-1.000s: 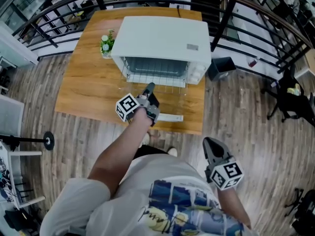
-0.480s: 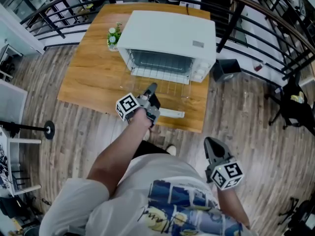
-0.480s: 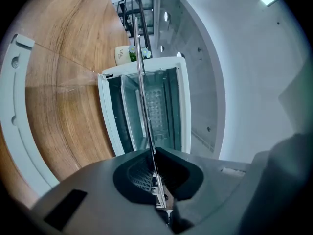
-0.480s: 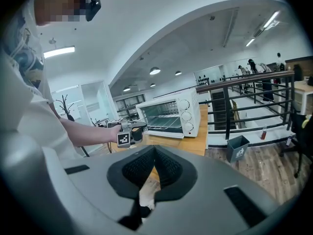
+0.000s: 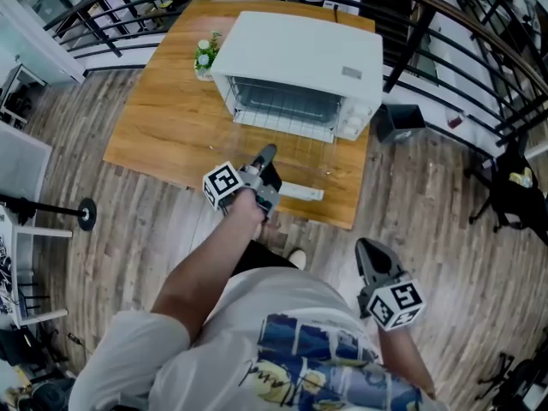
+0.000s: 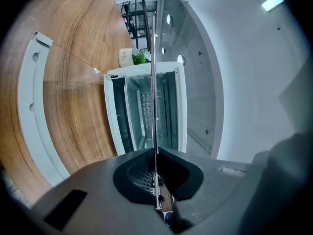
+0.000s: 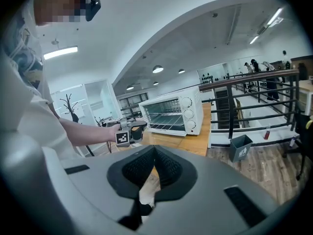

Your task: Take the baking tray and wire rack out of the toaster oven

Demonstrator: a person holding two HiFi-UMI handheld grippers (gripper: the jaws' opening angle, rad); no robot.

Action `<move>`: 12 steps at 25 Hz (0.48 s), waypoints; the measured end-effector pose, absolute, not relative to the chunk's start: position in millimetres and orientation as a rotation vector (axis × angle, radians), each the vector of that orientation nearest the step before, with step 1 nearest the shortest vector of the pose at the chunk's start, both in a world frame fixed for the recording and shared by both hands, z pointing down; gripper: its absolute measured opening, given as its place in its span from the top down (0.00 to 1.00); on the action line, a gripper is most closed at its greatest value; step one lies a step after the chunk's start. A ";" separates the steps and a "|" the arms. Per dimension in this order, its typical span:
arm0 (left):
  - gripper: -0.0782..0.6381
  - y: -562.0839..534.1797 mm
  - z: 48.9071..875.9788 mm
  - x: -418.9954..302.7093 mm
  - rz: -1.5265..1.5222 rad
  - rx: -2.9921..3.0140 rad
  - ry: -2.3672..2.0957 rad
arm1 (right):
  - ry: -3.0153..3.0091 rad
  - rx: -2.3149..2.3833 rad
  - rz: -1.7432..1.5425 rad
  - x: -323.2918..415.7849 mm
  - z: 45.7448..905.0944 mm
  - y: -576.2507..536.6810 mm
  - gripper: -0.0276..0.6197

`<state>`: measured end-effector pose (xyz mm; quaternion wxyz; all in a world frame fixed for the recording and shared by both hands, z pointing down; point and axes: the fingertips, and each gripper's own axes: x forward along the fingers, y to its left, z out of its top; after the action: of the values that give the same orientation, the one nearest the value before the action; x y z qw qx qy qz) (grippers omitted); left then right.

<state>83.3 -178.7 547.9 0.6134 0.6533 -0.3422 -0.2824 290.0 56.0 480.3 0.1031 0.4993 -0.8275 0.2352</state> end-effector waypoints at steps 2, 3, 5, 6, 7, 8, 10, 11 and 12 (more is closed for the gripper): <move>0.89 -176.9 549.3 83.7 -0.655 1.501 -0.787 | -2.443 1.467 0.696 290.5 482.7 55.8 0.95; 0.89 -175.9 549.9 83.5 -0.658 1.500 -0.786 | -2.446 1.464 0.697 290.3 483.5 55.7 0.95; 0.89 -173.3 550.8 82.9 -0.663 1.499 -0.785 | -2.450 1.456 0.700 290.1 484.0 56.1 0.95; 0.89 -171.8 551.0 82.6 -0.664 1.497 -0.786 | -2.450 1.452 0.702 290.3 484.1 56.7 0.95; 0.89 -170.3 551.0 82.2 -0.664 1.496 -0.787 | -2.449 1.447 0.706 290.4 484.4 57.3 0.95; 0.89 -169.1 551.0 81.8 -0.663 1.496 -0.789 | -2.448 1.442 0.710 290.4 484.8 57.5 0.95; 0.89 -167.1 550.2 81.7 -0.665 1.496 -0.787 | -2.447 1.433 0.716 290.5 486.3 56.7 0.95; 0.89 -165.8 549.8 81.9 -0.666 1.494 -0.783 | -2.447 1.431 0.718 290.6 487.0 55.7 0.95; 0.89 -164.5 549.4 82.0 -0.668 1.493 -0.779 | -2.448 1.431 0.717 290.8 487.5 54.4 0.95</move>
<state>82.0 -164.5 549.4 0.6170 0.6486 -0.3383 -0.2901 290.8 54.4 487.5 0.1083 0.4863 -0.8321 0.2438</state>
